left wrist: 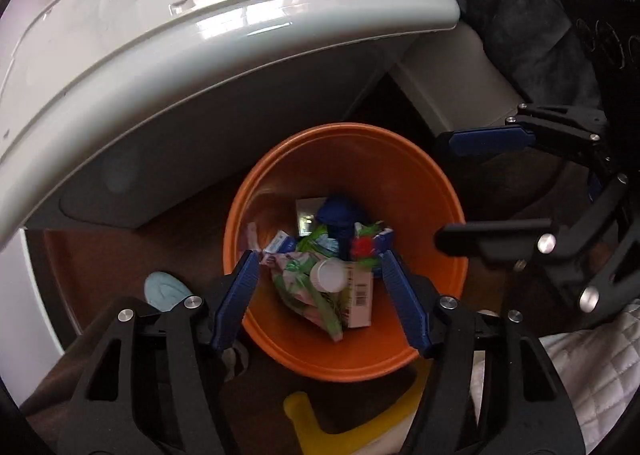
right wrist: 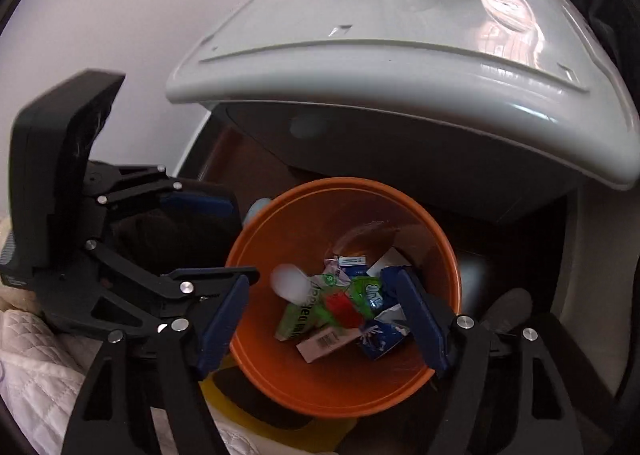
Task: Collect trash
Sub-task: 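Open both grippers over the bucket, dropping bottle cap and toy car, then grasp the orange Cici drink pouch with the right gripper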
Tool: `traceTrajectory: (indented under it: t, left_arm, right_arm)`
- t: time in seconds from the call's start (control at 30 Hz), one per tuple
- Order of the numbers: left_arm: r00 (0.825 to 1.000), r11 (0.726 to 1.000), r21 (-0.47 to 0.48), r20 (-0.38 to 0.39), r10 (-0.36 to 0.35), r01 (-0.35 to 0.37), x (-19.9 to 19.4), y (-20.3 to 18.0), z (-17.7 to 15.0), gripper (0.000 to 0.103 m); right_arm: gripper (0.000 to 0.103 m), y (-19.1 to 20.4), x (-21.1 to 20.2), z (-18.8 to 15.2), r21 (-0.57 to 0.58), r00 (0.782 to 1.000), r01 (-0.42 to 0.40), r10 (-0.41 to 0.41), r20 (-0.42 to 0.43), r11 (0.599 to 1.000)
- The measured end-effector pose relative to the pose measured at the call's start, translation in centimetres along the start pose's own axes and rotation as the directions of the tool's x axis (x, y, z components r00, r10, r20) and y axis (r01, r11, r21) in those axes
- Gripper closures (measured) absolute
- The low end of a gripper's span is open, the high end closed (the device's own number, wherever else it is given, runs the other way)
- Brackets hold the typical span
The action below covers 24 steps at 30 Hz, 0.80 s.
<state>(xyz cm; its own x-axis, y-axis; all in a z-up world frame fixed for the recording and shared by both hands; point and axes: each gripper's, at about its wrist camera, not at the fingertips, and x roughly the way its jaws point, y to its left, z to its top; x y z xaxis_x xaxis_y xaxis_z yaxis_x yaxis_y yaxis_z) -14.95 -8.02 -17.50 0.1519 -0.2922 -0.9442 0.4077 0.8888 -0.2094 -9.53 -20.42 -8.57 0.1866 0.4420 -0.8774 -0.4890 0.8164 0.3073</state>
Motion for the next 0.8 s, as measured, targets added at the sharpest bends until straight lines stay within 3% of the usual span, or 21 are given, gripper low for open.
traceTrajectory:
  t: [0.13,0.5,0.63,0.8]
  left_arm:
    - [0.993,0.994,-0.078,0.099,-0.069,0.077,-2.2,1.8,0.3,0.032]
    - [0.980,0.995,-0.103,0.198,0.006,0.015,-4.3,2.3,1.1,0.032]
    - [0.973,0.990,-0.138,0.231,-0.009,0.042,-4.7,3.3,2.1,0.032]
    - [0.963,0.989,-0.138,0.268,-0.010,0.048,-5.3,3.5,3.2,0.032]
  right_arm:
    - [0.022,-0.6,-2.6,0.2,0.031,0.996,-0.008,0.005,0.084,1.000]
    - [0.022,-1.2,-4.2,1.4,0.024,0.987,0.022,-0.026,0.160,0.999]
    - [0.022,-1.9,-4.8,5.2,-0.004,0.980,0.044,-0.043,0.194,0.999]
    - [0.019,-2.3,-5.8,14.1,-0.136,0.950,0.185,-0.141,0.280,0.973]
